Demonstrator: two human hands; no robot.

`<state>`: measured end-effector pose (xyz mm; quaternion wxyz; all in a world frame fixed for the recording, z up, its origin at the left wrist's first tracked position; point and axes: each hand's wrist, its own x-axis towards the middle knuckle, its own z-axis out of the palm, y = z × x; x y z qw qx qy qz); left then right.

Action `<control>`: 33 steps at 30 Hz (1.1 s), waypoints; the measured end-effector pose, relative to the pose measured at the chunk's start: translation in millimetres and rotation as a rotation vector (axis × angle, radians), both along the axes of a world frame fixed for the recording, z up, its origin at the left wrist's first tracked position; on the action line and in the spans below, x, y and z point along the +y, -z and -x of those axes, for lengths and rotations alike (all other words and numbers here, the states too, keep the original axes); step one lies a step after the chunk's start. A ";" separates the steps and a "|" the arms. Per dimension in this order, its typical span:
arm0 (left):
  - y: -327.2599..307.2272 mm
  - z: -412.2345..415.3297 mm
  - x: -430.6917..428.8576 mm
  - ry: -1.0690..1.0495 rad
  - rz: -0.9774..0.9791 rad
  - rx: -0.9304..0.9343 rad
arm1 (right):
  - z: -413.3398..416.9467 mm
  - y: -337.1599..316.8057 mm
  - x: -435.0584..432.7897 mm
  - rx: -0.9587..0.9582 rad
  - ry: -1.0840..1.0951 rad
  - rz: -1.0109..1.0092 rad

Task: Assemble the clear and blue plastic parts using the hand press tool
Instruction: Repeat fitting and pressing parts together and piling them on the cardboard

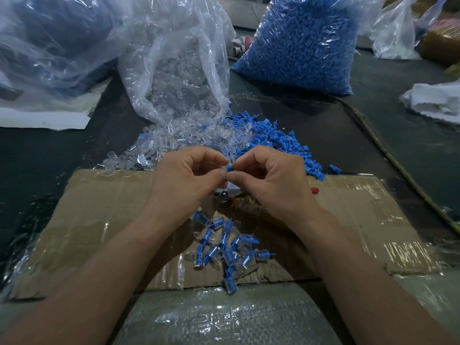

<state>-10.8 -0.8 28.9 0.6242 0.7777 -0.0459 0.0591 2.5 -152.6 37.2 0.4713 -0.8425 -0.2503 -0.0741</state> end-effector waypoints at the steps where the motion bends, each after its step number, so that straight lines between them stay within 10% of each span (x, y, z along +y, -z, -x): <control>1: -0.3 0.2 -0.2 0.009 0.001 0.002 | -0.1 0.0 0.1 0.004 0.003 0.000; 33: -2.5 -6.3 8.0 0.158 0.447 0.266 | -3.6 2.8 -4.2 -0.116 -0.039 -0.013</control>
